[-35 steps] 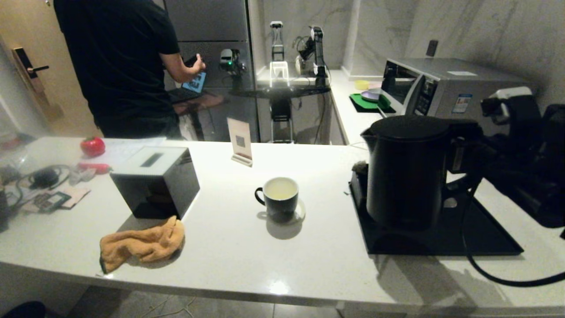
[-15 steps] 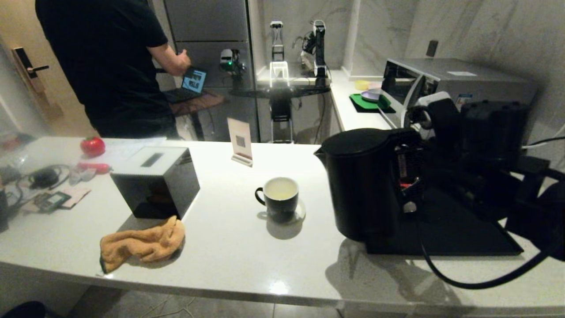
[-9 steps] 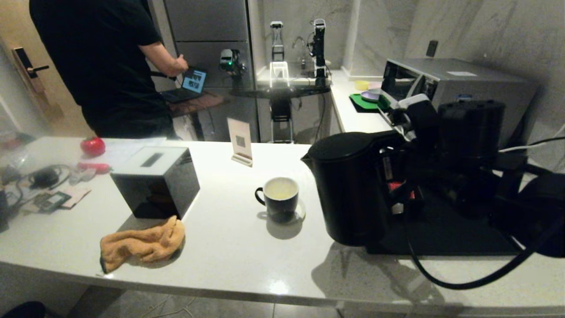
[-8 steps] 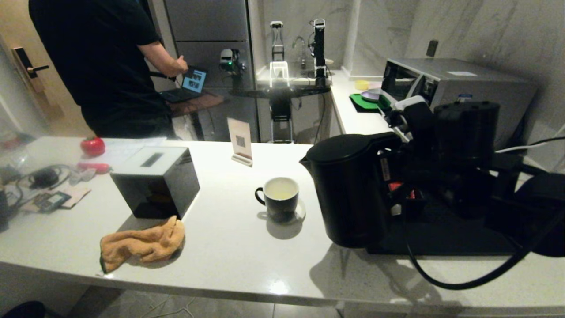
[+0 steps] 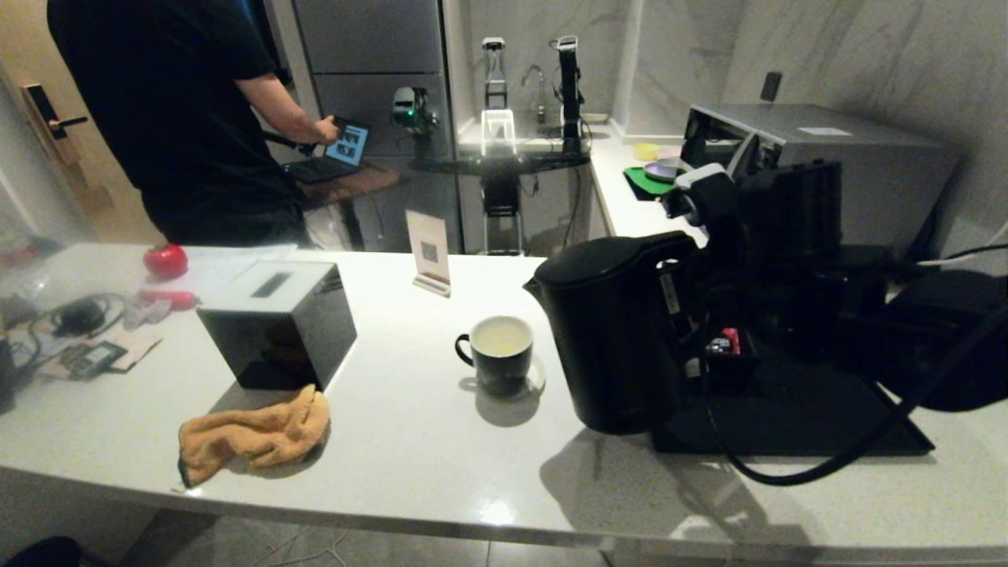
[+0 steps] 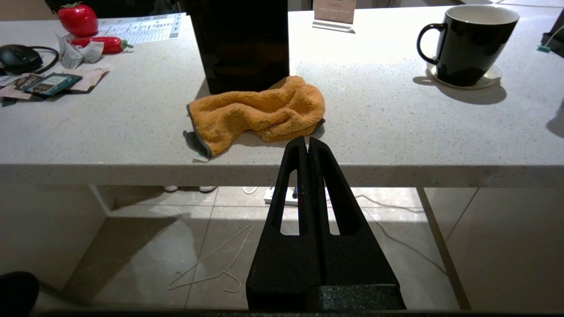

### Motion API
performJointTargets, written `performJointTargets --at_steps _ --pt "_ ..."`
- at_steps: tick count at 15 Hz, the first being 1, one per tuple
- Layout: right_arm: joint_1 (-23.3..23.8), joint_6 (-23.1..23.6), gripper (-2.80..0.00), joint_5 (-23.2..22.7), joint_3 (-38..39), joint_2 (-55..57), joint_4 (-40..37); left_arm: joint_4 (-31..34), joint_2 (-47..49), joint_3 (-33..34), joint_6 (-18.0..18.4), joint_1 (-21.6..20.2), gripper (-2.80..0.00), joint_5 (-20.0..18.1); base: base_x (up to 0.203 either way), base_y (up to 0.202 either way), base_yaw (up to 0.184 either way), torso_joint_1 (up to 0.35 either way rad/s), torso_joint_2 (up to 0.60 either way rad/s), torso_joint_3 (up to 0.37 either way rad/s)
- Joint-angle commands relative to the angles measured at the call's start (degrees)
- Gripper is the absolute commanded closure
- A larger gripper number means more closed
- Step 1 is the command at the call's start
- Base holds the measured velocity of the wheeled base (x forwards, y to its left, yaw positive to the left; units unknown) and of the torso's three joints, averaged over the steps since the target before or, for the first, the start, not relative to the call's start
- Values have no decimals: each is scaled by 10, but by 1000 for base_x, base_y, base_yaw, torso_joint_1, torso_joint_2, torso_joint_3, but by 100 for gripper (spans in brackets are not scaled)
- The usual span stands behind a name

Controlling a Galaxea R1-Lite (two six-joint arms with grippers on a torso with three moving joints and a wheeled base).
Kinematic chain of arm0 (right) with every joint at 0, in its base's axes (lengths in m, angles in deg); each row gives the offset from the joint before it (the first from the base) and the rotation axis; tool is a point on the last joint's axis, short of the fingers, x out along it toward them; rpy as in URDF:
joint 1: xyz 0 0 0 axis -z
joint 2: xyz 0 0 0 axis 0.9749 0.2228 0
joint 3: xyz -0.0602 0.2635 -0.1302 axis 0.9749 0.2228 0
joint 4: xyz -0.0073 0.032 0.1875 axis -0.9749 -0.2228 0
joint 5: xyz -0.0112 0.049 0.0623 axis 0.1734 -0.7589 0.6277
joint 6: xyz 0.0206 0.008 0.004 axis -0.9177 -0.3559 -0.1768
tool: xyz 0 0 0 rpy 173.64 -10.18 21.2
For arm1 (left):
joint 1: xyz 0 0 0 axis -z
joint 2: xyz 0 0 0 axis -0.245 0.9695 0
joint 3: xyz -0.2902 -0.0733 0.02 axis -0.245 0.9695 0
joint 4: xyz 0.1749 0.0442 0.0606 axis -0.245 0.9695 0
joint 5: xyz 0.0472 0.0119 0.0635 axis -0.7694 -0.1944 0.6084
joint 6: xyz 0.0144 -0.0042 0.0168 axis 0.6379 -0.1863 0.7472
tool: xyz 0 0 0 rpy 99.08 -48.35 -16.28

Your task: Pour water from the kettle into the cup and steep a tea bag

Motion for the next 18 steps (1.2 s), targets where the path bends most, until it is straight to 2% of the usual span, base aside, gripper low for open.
performJointTargets --at_steps 1,14,18 --pt "-1 1 0 2 -18 4 -15 0 0 0 0 0 0 0 0 0 0 0 0 0" --pt "-31 3 0 8 -90 42 -89 0 0 0 0 0 0 0 0 0 0 0 0 0" --pt "-32 27 0 10 -92 56 -84 -1 0 0 0 0 0 0 0 0 0 0 0 0"
